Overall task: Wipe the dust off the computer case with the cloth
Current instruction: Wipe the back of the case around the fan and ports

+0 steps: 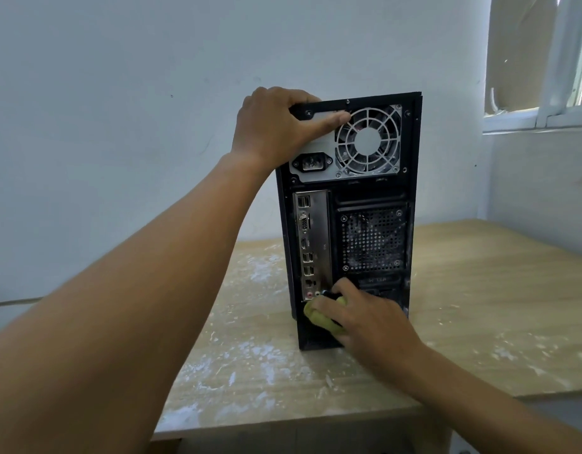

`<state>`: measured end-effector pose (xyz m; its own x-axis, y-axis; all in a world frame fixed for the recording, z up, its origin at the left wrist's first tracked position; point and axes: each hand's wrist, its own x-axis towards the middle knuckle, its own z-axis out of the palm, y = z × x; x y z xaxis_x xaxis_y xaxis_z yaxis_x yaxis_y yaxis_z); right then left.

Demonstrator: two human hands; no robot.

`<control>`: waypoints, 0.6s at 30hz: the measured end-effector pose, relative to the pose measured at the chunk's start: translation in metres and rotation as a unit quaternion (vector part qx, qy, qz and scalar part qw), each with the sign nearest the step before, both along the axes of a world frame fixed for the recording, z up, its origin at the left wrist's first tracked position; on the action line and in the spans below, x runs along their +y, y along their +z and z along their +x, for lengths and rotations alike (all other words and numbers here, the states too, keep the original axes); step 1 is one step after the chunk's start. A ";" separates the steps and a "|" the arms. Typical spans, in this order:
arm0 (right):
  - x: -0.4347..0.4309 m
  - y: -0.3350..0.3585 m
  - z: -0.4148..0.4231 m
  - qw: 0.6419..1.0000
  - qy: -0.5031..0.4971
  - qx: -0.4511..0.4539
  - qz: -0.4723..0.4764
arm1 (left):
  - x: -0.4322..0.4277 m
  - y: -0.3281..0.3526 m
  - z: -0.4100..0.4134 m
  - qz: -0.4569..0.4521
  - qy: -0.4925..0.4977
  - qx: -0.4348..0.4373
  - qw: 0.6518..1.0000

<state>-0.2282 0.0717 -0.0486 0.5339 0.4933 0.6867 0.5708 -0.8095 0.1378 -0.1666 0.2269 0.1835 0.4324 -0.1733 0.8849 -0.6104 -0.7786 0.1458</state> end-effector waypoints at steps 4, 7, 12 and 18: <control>-0.014 0.018 -0.005 0.998 0.020 0.010 0.057 | -0.001 -0.001 -0.002 0.000 0.000 -0.007 1.000; -0.023 0.052 -0.008 0.984 0.044 -0.016 0.170 | -0.001 -0.001 -0.002 0.001 0.004 -0.007 1.000; -0.045 0.113 -0.006 0.961 -0.016 -0.073 0.267 | 0.001 0.005 -0.006 0.045 0.017 0.007 0.999; -0.050 0.075 0.001 0.979 -0.008 -0.050 0.200 | 0.000 0.017 -0.015 0.144 0.054 0.002 0.988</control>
<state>-0.2269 0.0214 0.0264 0.4601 0.1673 0.8720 0.5576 -0.8187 -0.1371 -0.1812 0.2271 0.2010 0.4654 -0.3707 0.8037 -0.5216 -0.8485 -0.0893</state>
